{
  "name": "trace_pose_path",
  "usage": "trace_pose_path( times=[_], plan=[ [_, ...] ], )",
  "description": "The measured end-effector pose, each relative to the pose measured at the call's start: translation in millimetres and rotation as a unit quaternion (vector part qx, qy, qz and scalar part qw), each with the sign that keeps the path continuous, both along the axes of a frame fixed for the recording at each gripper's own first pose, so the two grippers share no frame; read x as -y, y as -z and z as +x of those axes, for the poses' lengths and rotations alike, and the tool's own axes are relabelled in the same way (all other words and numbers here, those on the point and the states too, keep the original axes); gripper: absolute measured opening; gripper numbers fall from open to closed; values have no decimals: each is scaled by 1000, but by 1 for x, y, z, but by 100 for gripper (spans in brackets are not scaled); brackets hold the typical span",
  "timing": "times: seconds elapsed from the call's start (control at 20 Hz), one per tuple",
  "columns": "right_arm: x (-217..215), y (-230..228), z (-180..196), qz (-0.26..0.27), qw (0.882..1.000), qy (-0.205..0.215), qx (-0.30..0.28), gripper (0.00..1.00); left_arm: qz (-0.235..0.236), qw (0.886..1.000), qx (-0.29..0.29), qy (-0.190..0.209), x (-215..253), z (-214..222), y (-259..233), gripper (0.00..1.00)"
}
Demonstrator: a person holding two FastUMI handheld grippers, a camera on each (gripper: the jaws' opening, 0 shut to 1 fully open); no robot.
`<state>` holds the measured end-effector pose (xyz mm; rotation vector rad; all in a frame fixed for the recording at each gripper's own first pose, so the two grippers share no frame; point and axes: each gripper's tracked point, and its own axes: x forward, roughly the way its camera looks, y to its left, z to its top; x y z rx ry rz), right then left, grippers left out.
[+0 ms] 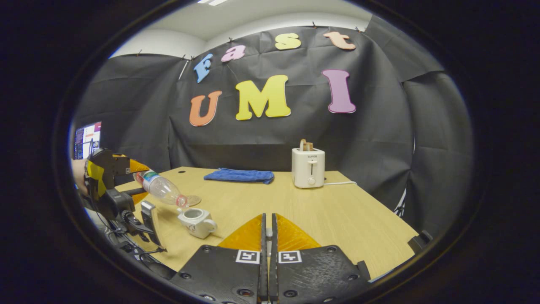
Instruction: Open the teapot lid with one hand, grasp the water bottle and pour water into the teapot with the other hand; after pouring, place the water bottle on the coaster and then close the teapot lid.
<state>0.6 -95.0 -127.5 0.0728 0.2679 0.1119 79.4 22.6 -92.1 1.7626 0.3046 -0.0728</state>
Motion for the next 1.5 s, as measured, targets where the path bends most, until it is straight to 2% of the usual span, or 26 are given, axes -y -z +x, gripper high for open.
trace_pose_path(
  times=[0.85, 0.95, 1.0, 1.4, 1.45, 1.5],
  plan=[
    [-7, -2, 0, 11, 1000, -14, 3, 1, 70, 997, 12, 9, 7, 12, -19, 71],
    [-6, 1, 0, 14, 1000, -15, 0, 1, 80, 997, 11, 10, 8, 13, -22, 76],
    [-6, 2, 0, 16, 1000, -15, -2, 1, 81, 997, 10, 10, 8, 14, -23, 71],
    [-2, 1, -2, 22, 1000, -13, 2, 1, 107, 994, 14, 10, 13, 16, -34, 71],
    [-2, 0, -2, 23, 1000, -13, 2, 1, 110, 994, 15, 9, 14, 17, -36, 76],
    [-2, 1, -3, 23, 1000, -13, 2, 1, 114, 993, 16, 8, 13, 19, -38, 71]
  ],
)
